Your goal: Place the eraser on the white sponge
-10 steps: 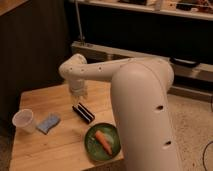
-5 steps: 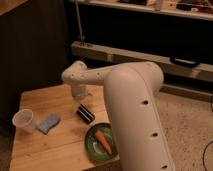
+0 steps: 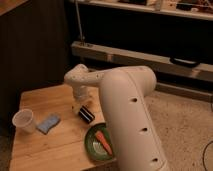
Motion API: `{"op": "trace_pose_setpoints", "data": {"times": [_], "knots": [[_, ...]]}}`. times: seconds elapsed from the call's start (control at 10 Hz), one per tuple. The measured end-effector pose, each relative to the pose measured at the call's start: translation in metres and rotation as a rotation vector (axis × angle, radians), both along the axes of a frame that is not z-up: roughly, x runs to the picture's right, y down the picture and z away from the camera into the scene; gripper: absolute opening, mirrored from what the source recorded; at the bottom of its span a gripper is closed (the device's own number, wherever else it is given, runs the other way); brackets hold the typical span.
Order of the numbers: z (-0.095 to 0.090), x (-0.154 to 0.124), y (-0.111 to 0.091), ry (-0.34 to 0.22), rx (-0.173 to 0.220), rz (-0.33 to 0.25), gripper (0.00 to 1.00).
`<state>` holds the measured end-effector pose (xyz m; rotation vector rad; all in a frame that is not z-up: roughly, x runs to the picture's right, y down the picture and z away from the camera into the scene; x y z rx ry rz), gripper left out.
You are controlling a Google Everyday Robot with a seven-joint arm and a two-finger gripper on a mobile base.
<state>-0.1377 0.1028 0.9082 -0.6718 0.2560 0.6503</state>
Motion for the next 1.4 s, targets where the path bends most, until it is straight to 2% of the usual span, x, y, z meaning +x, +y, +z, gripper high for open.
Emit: {"op": "trace_pose_setpoints", "data": {"times": [0.2, 0.4, 0.6, 0.9, 1.0, 1.2, 1.4], "knots": [[0.001, 0.0, 0.009, 0.01, -0.007, -0.008, 0.79], [-0.004, -0.003, 0.014, 0.018, -0.002, -0.015, 0.62], [-0.006, -0.005, 0.023, 0.038, -0.015, -0.036, 0.4], [-0.009, -0.007, 0.031, 0.067, -0.02, -0.047, 0.12], [-0.018, -0.01, 0.031, 0.07, -0.007, -0.032, 0.02], [-0.043, -0.012, 0.017, 0.055, 0.037, -0.015, 0.0], [-0.086, -0.026, -0.006, 0.022, 0.085, -0.021, 0.0]]}}
